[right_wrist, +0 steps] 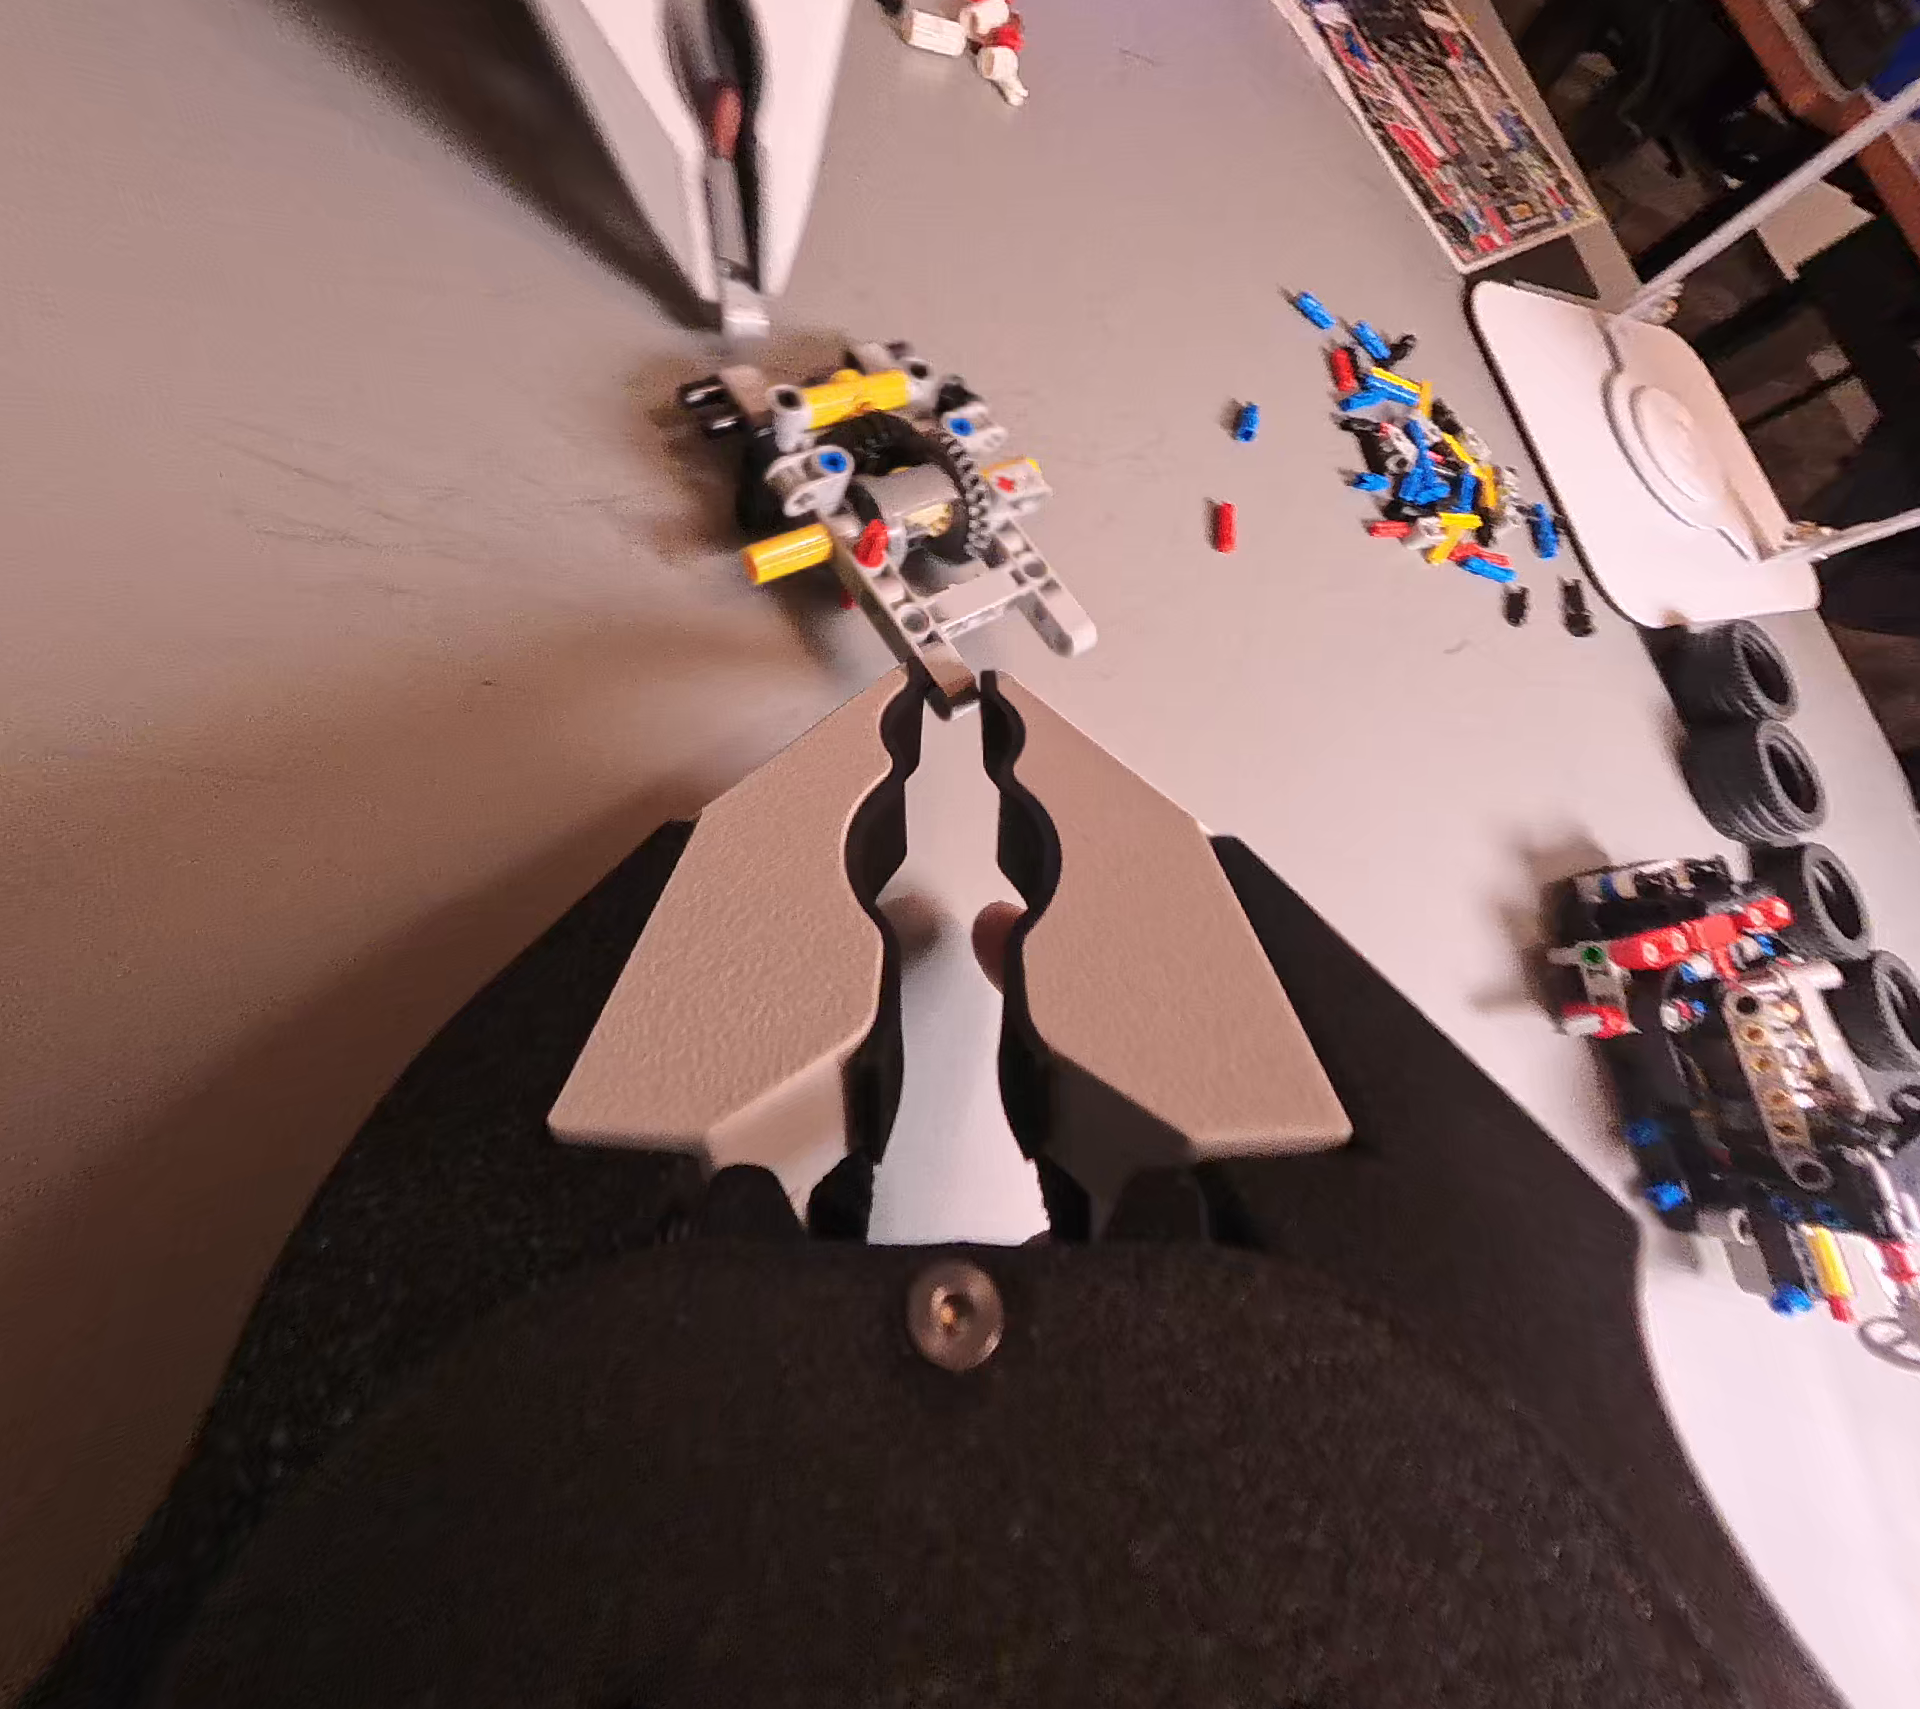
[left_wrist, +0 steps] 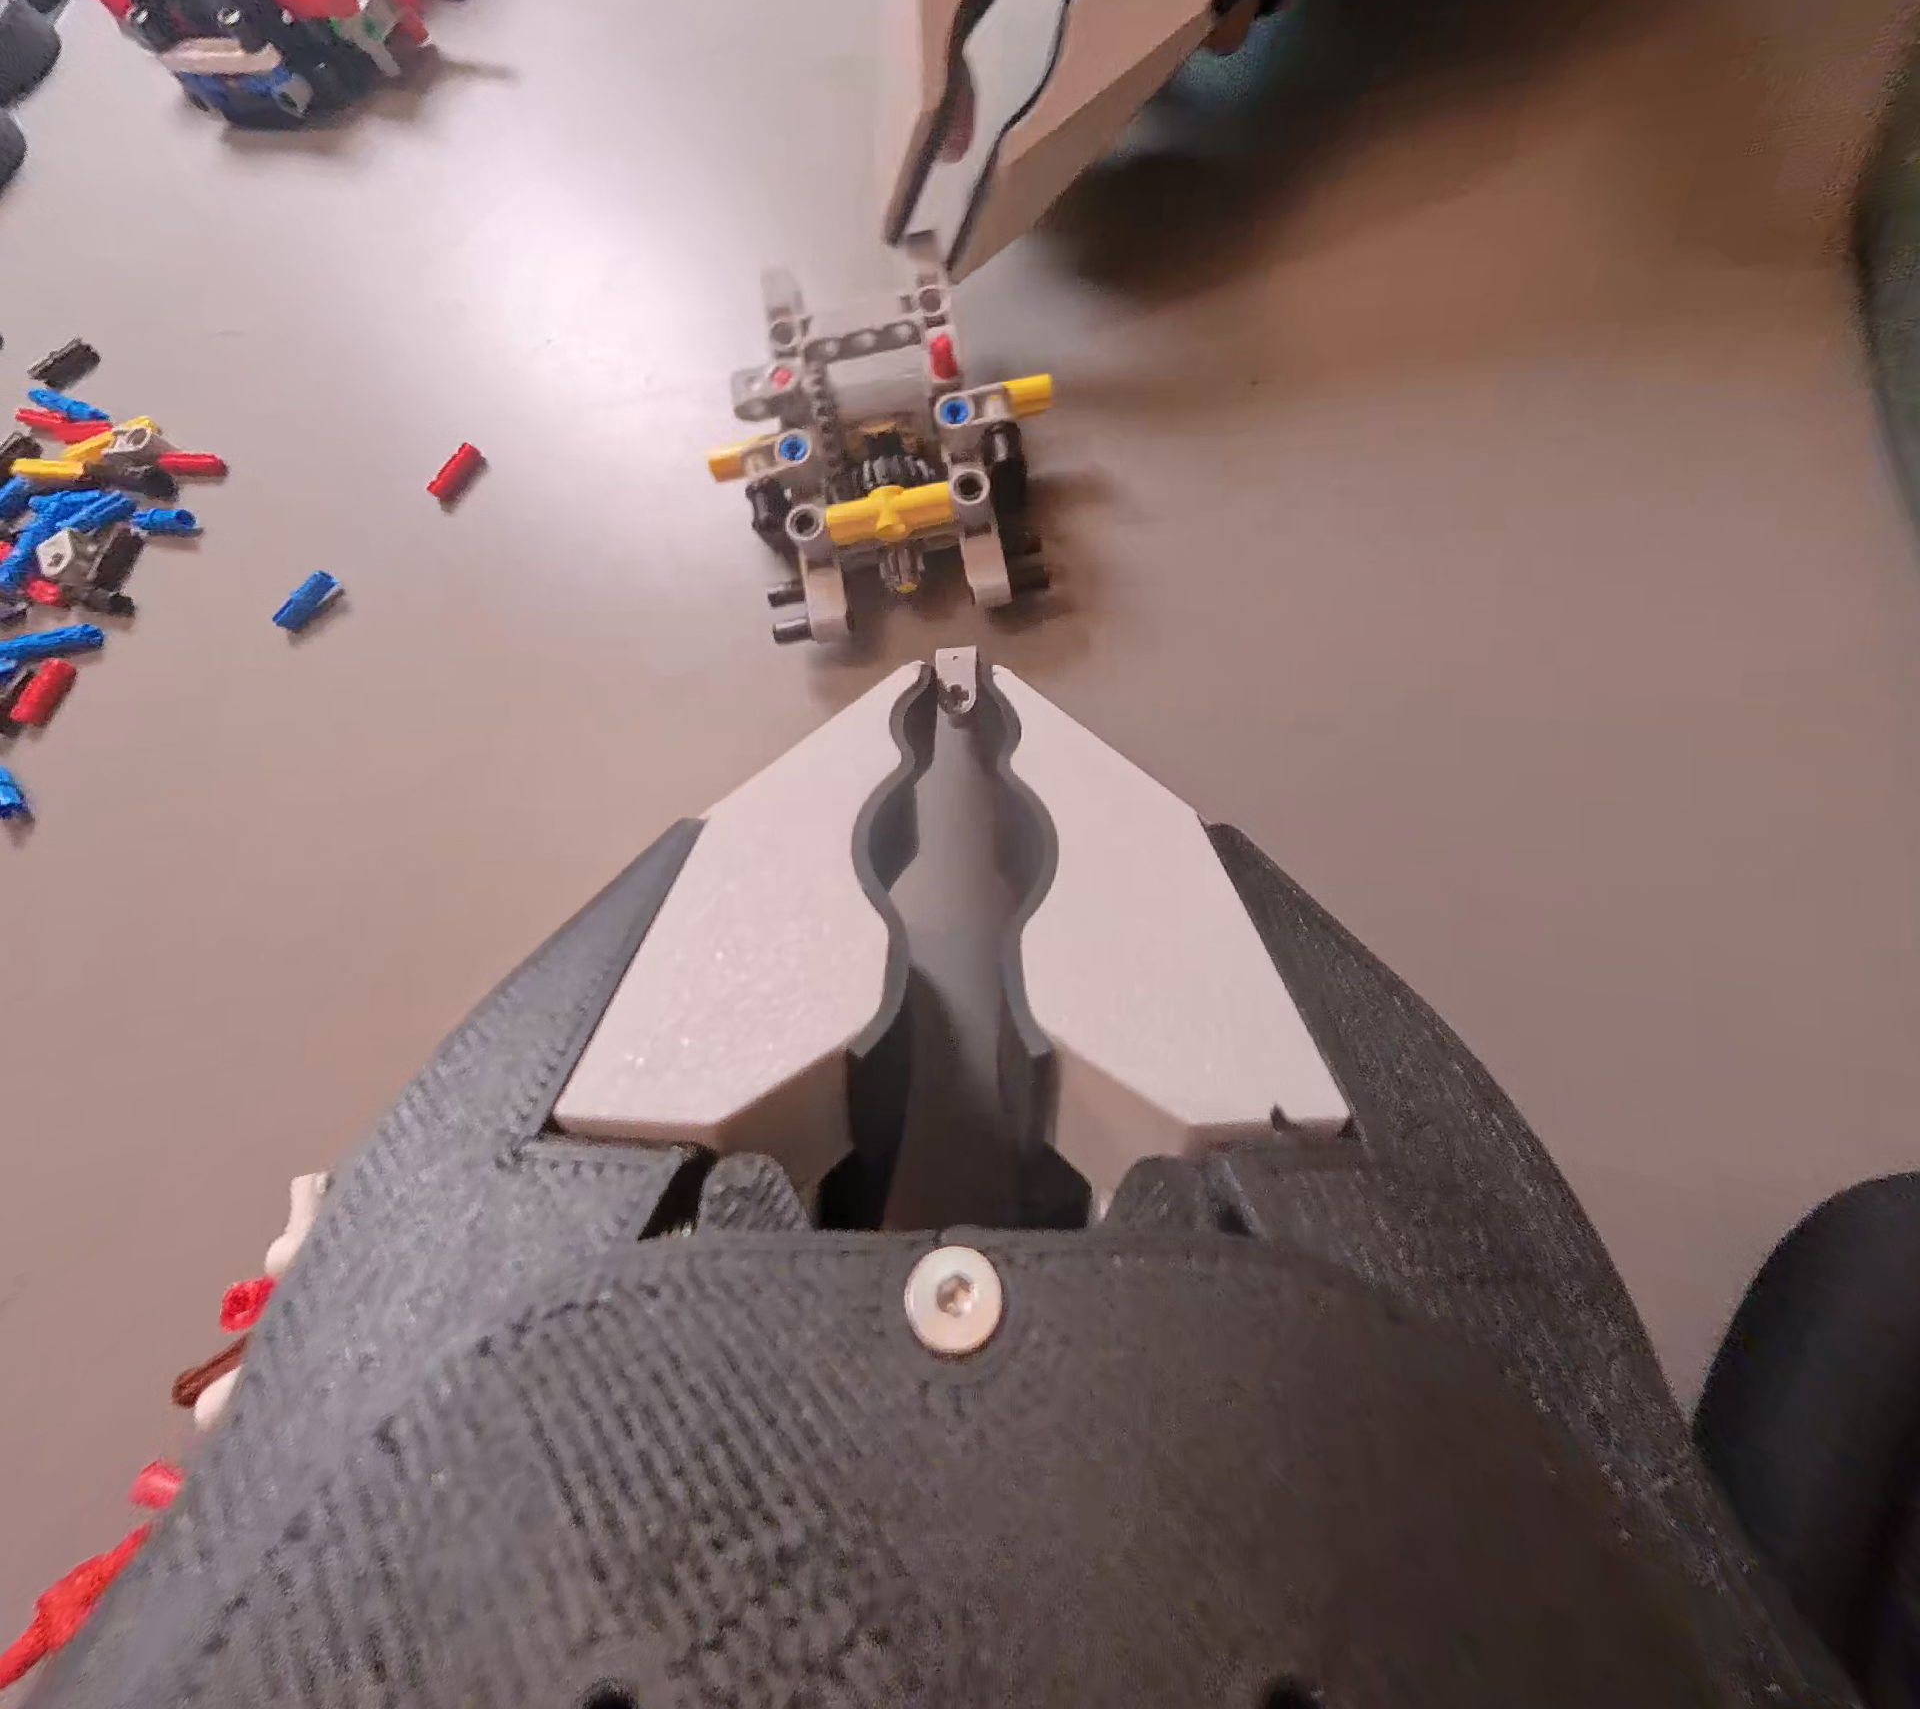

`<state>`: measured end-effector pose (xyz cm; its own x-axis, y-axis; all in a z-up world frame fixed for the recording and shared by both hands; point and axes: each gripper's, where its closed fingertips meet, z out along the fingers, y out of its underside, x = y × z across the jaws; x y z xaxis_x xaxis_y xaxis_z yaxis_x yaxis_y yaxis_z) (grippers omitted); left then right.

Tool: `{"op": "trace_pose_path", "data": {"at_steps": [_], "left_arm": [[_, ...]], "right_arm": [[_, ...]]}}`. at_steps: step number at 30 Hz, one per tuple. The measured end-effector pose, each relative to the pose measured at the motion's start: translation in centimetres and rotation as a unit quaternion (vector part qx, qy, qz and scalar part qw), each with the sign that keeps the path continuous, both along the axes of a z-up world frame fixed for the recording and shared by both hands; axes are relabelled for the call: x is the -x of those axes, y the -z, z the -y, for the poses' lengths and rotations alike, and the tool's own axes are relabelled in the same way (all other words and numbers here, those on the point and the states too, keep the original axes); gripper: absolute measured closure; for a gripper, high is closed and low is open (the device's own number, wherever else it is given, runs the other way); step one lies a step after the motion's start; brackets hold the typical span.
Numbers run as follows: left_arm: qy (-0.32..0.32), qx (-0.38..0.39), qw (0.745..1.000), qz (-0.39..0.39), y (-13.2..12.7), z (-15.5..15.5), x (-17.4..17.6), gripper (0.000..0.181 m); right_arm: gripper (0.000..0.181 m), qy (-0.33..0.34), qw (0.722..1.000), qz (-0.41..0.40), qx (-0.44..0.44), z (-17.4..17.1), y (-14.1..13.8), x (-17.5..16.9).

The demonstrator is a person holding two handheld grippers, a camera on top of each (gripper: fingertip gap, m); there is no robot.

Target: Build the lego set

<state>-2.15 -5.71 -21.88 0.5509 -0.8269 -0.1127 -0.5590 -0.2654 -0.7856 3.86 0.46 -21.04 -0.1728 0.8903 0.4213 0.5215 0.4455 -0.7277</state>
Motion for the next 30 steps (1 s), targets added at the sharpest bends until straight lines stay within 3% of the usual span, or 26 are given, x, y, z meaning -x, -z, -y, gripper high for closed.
{"op": "trace_pose_path", "data": {"at_steps": [5,11,15,18,22,30], "left_arm": [[0.017,-0.024,0.997,0.067,-2.4,0.2,-1.1,0.176],[-0.008,-0.086,0.992,0.087,-3.9,-1.3,-1.6,0.176],[0.001,-0.1,0.991,0.09,-4.4,-1.4,-2.5,0.177],[0.018,-0.115,0.989,0.089,-4.9,-1.2,-3.5,0.177],[0.042,-0.127,0.987,0.084,-5.4,-0.6,-4.8,0.177],[0.05,-0.117,0.989,0.077,-4.8,-0.1,-5.1,0.175]], "right_arm": [[0.173,0.054,0.998,-0.009,-0.037,-3.6,0.0,1.3],[0.17,0.066,0.997,-0.037,-0.026,-5.5,-0.8,2.3],[0.17,-0.052,0.991,-0.104,0.068,-0.2,-4.3,2.1],[0.17,-0.113,0.981,-0.106,0.119,3.5,-5.1,1.9],[0.168,-0.145,0.975,-0.089,0.143,5.9,-4.3,2.1],[0.175,-0.15,0.976,-0.063,0.143,5.9,-3.5,1.3]]}}
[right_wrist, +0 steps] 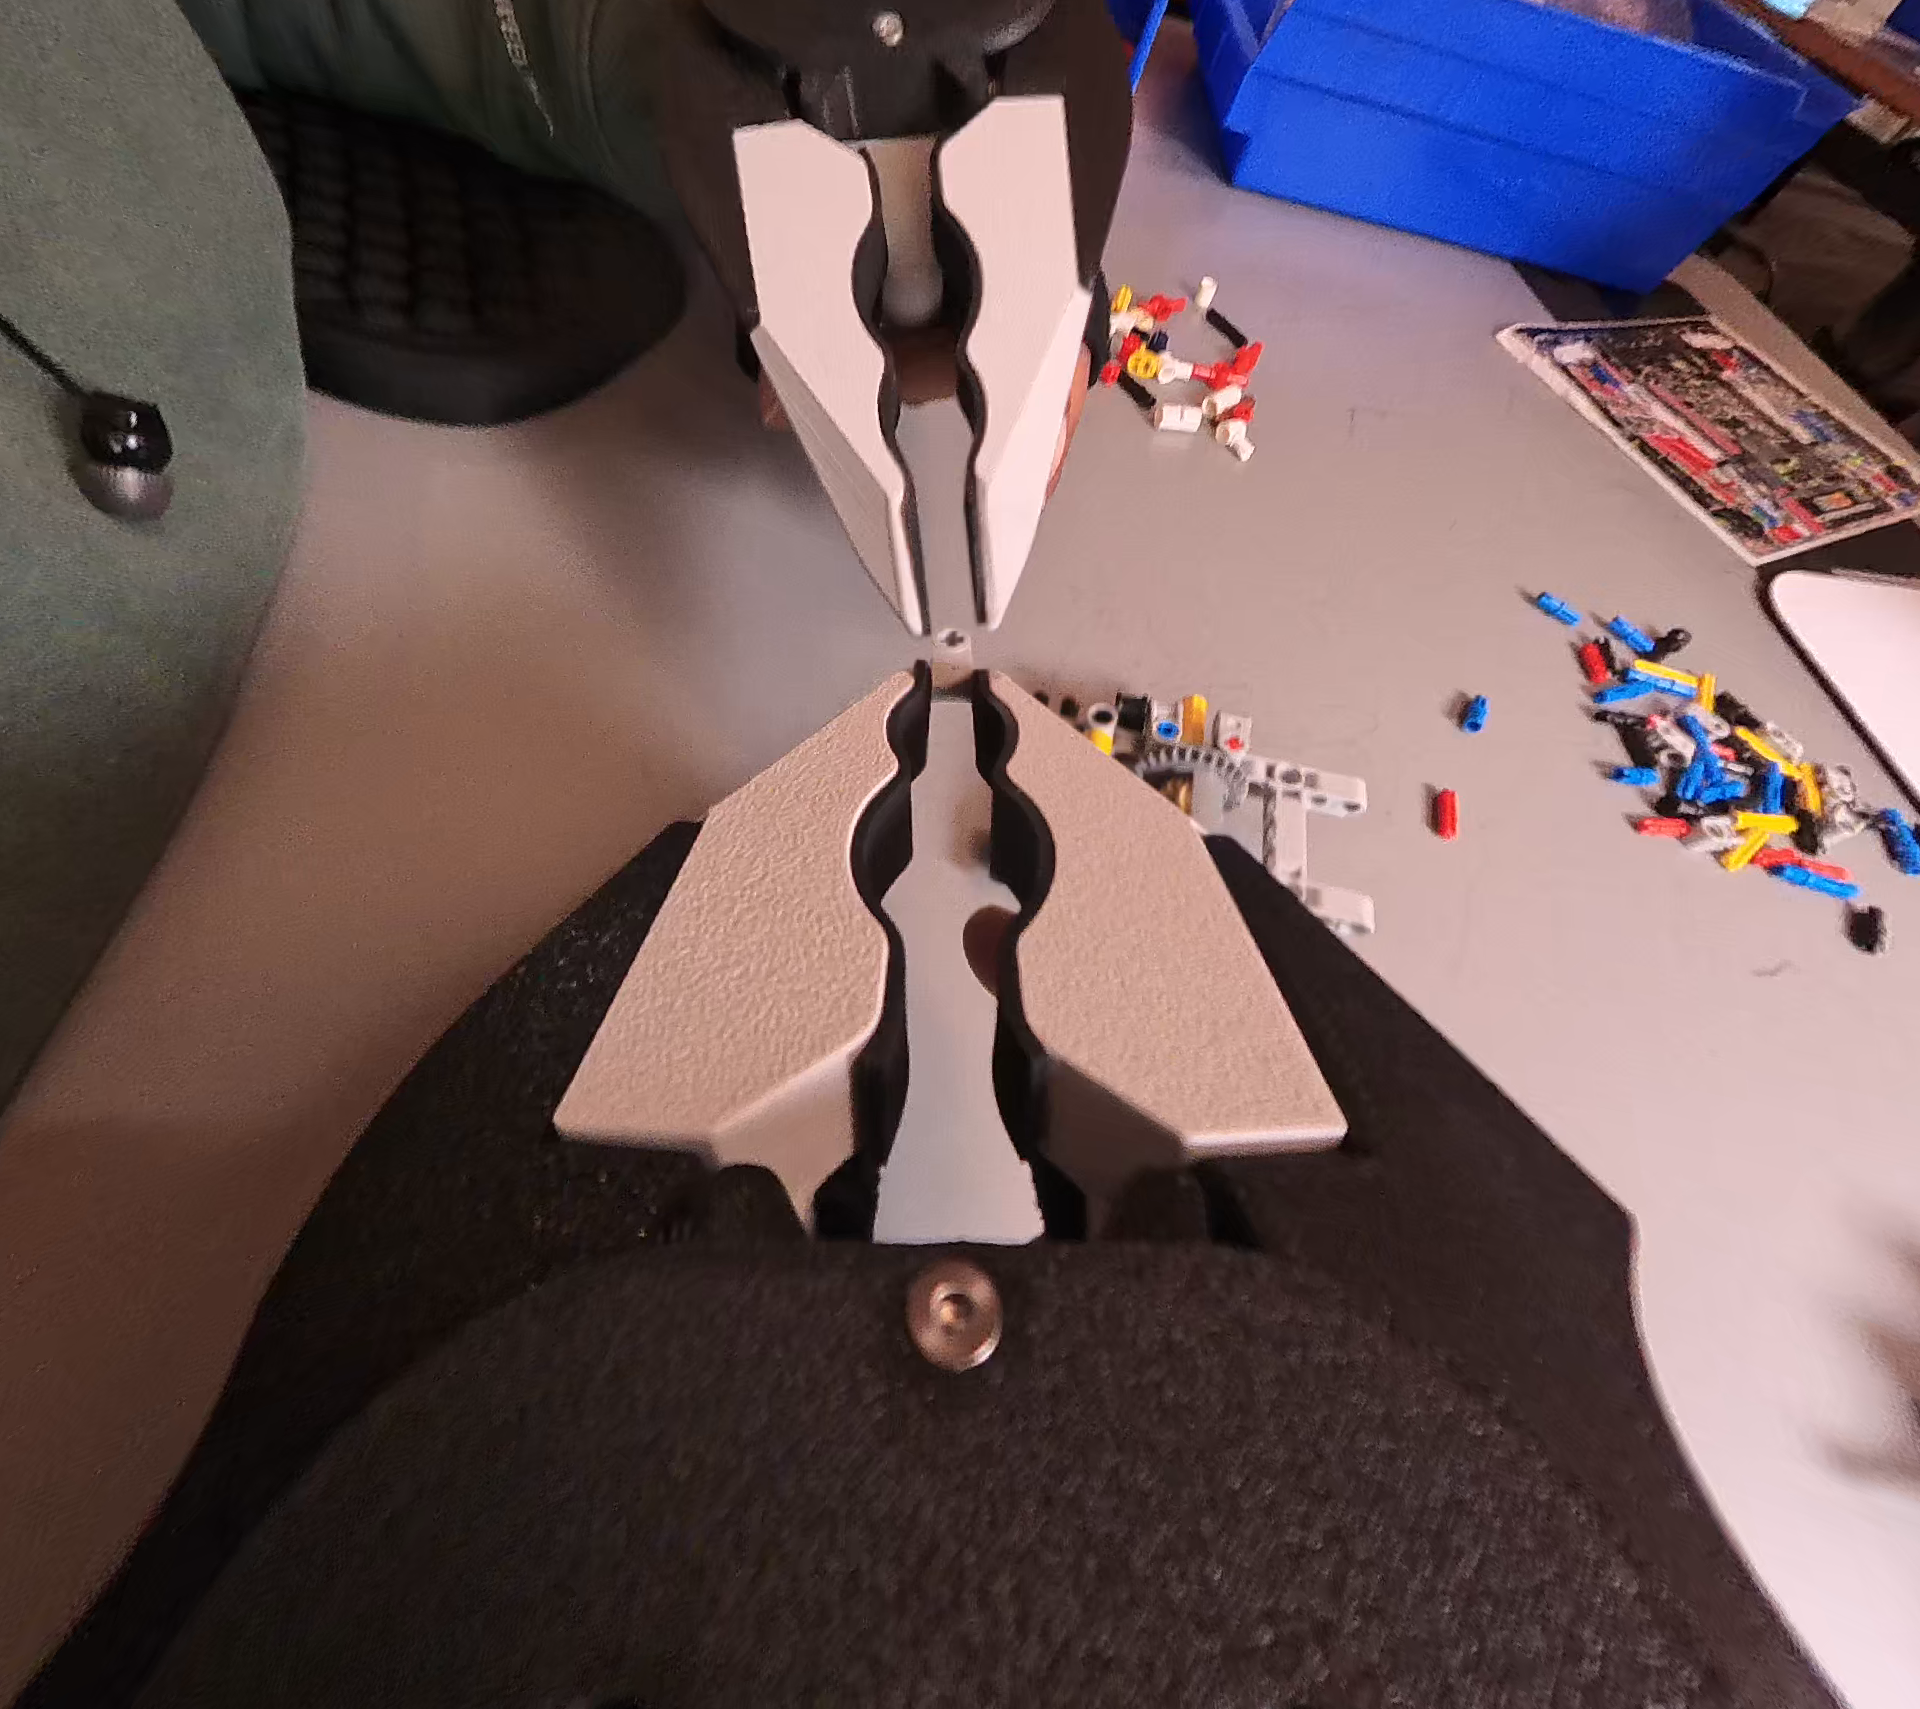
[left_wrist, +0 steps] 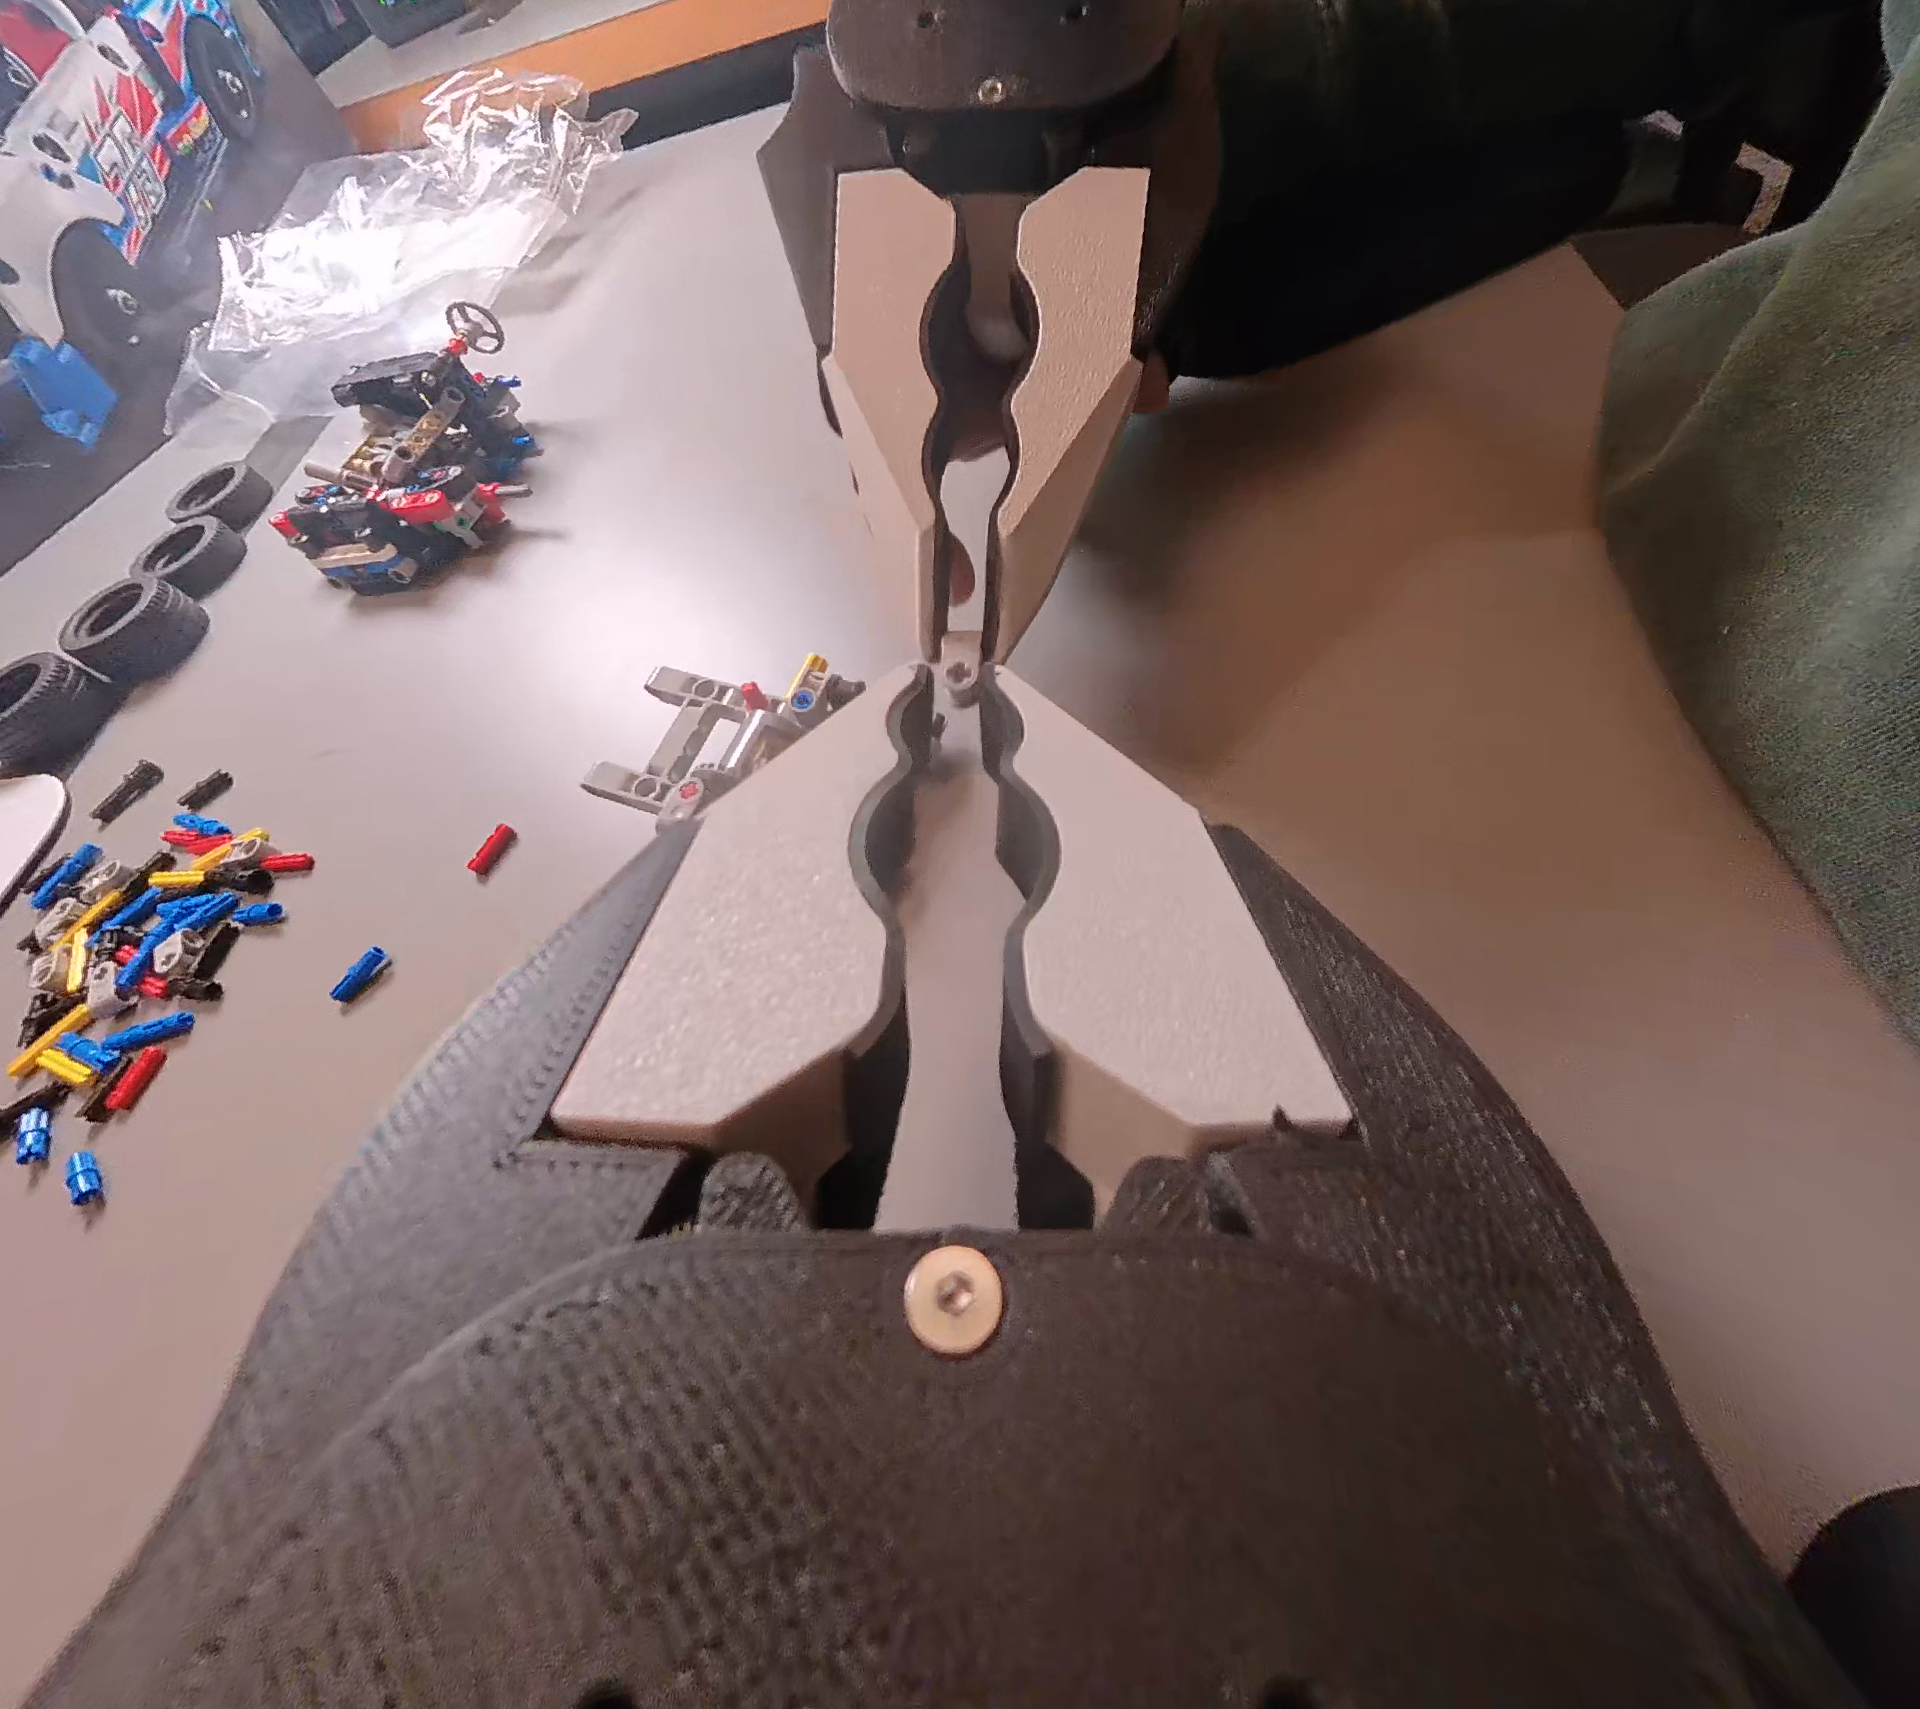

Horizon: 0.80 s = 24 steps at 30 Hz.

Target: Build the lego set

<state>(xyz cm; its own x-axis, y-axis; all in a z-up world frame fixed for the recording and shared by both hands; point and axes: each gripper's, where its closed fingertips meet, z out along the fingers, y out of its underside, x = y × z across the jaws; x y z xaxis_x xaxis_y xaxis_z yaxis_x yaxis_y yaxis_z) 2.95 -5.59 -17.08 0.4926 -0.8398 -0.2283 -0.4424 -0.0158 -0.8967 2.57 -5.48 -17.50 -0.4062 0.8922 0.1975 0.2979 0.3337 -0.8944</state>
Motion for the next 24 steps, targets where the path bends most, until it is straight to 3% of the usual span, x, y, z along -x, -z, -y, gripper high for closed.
{"op": "trace_pose_path", "data": {"at_steps": [6,13,20,24], "left_arm": [[-0.03,0.036,0.999,-0.012,1.8,-0.7,1.1,0.167],[-0.077,0.069,0.995,-0.002,2.4,-2.0,2.5,0.157],[-0.103,0.075,0.992,0.002,2.5,-2.4,3.8,0.153],[-0.112,0.101,0.989,0.009,2.8,-2.7,4.6,0.147]], "right_arm": [[0.174,0.014,0.986,0.15,-0.068,-2.0,4.6,-3.6],[0.174,0.043,0.971,0.216,-0.094,-4.2,5.4,-5.4],[0.167,0.039,0.966,0.245,-0.07,-4.3,5.4,-5.4],[0.173,0.032,0.965,0.254,-0.064,-3.8,5.5,-5.1]]}}
